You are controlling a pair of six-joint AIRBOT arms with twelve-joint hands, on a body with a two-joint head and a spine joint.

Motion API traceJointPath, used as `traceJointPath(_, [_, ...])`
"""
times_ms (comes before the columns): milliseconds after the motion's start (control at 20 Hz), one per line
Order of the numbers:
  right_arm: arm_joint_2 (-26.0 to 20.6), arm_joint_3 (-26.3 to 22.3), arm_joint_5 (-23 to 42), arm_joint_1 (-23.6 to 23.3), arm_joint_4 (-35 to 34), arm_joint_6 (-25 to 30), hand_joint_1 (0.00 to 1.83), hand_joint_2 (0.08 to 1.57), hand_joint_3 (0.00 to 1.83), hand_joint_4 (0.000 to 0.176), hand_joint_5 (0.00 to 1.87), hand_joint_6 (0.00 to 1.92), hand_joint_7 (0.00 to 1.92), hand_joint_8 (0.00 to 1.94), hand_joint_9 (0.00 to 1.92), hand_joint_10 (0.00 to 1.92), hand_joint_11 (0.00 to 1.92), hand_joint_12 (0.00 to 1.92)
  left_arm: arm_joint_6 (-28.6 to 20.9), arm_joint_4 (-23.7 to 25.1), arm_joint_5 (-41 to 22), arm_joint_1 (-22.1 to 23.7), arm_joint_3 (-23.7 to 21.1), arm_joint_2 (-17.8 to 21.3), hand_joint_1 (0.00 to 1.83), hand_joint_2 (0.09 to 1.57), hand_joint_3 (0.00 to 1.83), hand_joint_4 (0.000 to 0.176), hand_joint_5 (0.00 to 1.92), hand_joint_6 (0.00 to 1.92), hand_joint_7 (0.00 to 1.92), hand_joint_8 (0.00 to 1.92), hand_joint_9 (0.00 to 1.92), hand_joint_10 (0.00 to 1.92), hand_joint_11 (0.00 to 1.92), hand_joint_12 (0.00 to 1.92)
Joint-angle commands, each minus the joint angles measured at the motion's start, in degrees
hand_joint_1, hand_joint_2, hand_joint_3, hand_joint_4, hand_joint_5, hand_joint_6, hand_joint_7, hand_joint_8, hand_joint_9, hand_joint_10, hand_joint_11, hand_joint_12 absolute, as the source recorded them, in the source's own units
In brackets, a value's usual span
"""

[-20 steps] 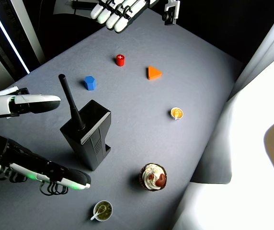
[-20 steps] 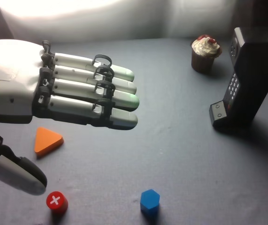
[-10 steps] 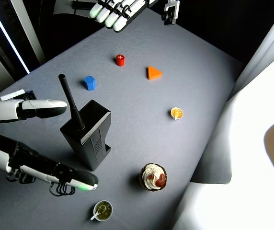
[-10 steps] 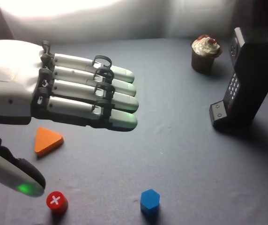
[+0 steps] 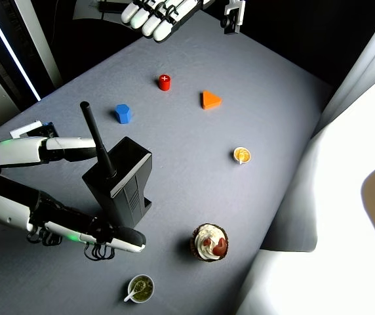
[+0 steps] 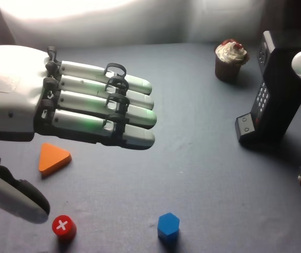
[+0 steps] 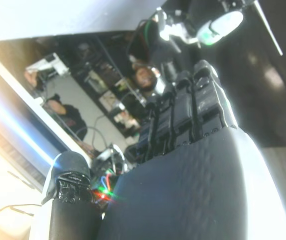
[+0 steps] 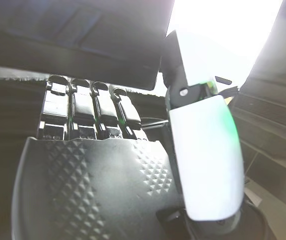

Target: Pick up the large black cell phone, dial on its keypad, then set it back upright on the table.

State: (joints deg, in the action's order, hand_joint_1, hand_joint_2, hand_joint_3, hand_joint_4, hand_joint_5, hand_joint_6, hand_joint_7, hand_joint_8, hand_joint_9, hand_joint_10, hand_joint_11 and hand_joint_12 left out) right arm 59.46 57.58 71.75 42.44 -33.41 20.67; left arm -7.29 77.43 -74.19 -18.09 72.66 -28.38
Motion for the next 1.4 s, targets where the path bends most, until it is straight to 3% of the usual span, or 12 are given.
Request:
traceJointPath(0, [-0.42, 0.18, 6.47, -0.7, 1.66, 0.74, 1.22, 1.16, 0.02, 0.0, 0.0, 0.0, 0.0, 0.0, 0.0, 0.0, 0.0, 0.0, -0.03, -5.56, -3.43, 1.28, -0.29, 0.24, 0.0, 1.2, 0.0, 0.0, 0.06, 0.0, 0.03, 0.01, 0.02, 0.01, 0.0, 0.0])
traceJointPath(250, [-0.21, -0.1, 5.55, -1.32, 1.85, 1.01, 1.28, 1.2, 0.04, 0.0, 0.0, 0.0, 0.0, 0.0, 0.0, 0.0, 0.06, 0.03, -0.03, -5.45, -3.52, 1.28, -0.3, 0.24, 0.0, 1.2, 0.0, 0.0, 0.07, 0.0, 0.03, 0.0, 0.02, 0.01, 0.0, 0.0])
traceJointPath(350, [-0.1, 0.01, 5.27, -1.46, 2.3, 1.44, 1.26, 1.24, 0.0, 0.0, 0.03, 0.0, 0.03, 0.0, 0.03, 0.0, 0.01, 0.29, -0.03, -5.44, -3.56, 1.28, -0.29, 0.24, 0.0, 1.2, 0.0, 0.0, 0.06, 0.0, 0.03, 0.0, 0.01, 0.0, 0.0, 0.0])
traceJointPath(400, [0.02, 0.09, 5.05, -1.73, 2.38, 1.57, 1.25, 1.27, 0.0, 0.0, 0.2, 0.01, 0.23, 0.01, 0.26, 0.01, 0.0, 0.75, -0.03, -5.37, -3.59, 1.28, -0.29, 0.24, 0.0, 1.2, 0.0, 0.0, 0.08, 0.01, 0.05, 0.01, 0.04, 0.01, 0.01, 0.01])
traceJointPath(450, [0.12, 0.11, 4.86, -1.96, 2.38, 1.61, 1.25, 1.27, 0.0, 0.0, 0.2, 0.01, 0.23, 0.01, 0.26, 0.01, 0.0, 0.75, -0.03, -5.31, -3.59, 1.28, -0.29, 0.24, 0.0, 1.2, 0.0, 0.0, 0.08, 0.01, 0.05, 0.01, 0.04, 0.01, 0.01, 0.01])
traceJointPath(550, [0.22, 0.09, 4.6, -2.34, 2.62, 1.7, 1.33, 1.23, 0.0, 0.0, 0.65, 0.01, 0.77, 0.01, 0.84, 0.07, 0.45, 1.05, -0.03, -5.28, -3.61, 1.28, -0.29, 0.24, 0.0, 1.19, 0.0, 0.0, 0.06, 0.0, 0.03, 0.0, 0.02, 0.0, 0.0, 0.0])
traceJointPath(600, [0.28, 0.07, 4.5, -2.5, 2.82, 1.71, 1.66, 1.15, 0.0, 0.0, 0.75, 0.0, 0.87, 0.01, 0.76, 0.97, 0.63, 1.61, -0.03, -5.24, -3.63, 1.28, -0.28, 0.24, 0.0, 1.19, 0.0, 0.0, 0.07, 0.01, 0.04, 0.01, 0.02, 0.0, 0.0, 0.0])
traceJointPath(650, [0.35, 0.05, 4.48, -2.64, 3.04, 1.71, 1.63, 1.14, 0.0, 0.0, 0.85, 0.02, 0.79, 0.85, 0.81, 1.21, 0.76, 1.69, -0.03, -5.22, -3.71, 1.28, -0.27, 0.24, 0.0, 1.19, 0.0, 0.0, 0.08, 0.01, 0.05, 0.01, 0.04, 0.01, 0.0, 0.0])
traceJointPath(700, [0.38, -0.01, 4.48, -2.73, 3.18, 1.71, 1.51, 1.15, 0.03, 0.0, 0.7, 0.95, 0.82, 1.06, 0.8, 1.3, 0.83, 1.68, -0.03, -5.18, -3.73, 1.28, -0.26, 0.24, 0.0, 1.2, 0.0, 0.0, 0.08, 0.01, 0.05, 0.01, 0.04, 0.01, 0.0, 0.0])
traceJointPath(800, [0.33, -0.23, 4.48, -2.82, 3.48, 1.71, 1.38, 1.18, 0.0, 0.0, 0.82, 0.97, 0.8, 1.29, 0.78, 1.45, 0.84, 1.45, -0.03, -5.01, -3.79, 1.27, -0.26, 0.24, 0.0, 1.19, 0.0, 0.0, 0.09, 0.01, 0.07, 0.01, 0.05, 0.01, 0.02, 0.01])
traceJointPath(1050, [-0.13, -0.45, 4.79, -3.11, 3.55, 1.7, 1.37, 1.15, 0.0, 0.0, 0.93, 0.95, 0.83, 1.17, 0.87, 1.37, 0.82, 1.37, -0.02, -4.97, -3.79, 1.26, -0.25, 0.24, 0.0, 1.2, 0.0, 0.0, 0.09, 0.01, 0.08, 0.01, 0.06, 0.01, 0.02, 0.01])
traceJointPath(1350, [-1.51, -0.52, 8.14, -3.67, 3.54, 1.7, 1.48, 1.15, 0.0, 0.0, 0.92, 0.85, 0.79, 1.25, 0.81, 1.27, 0.79, 1.67, 0.0, -4.91, -4.17, 1.85, -0.29, 0.35, 0.0, 1.2, 0.0, 0.0, 0.06, 0.01, 0.03, 0.0, 0.02, 0.0, 0.01, 0.0])
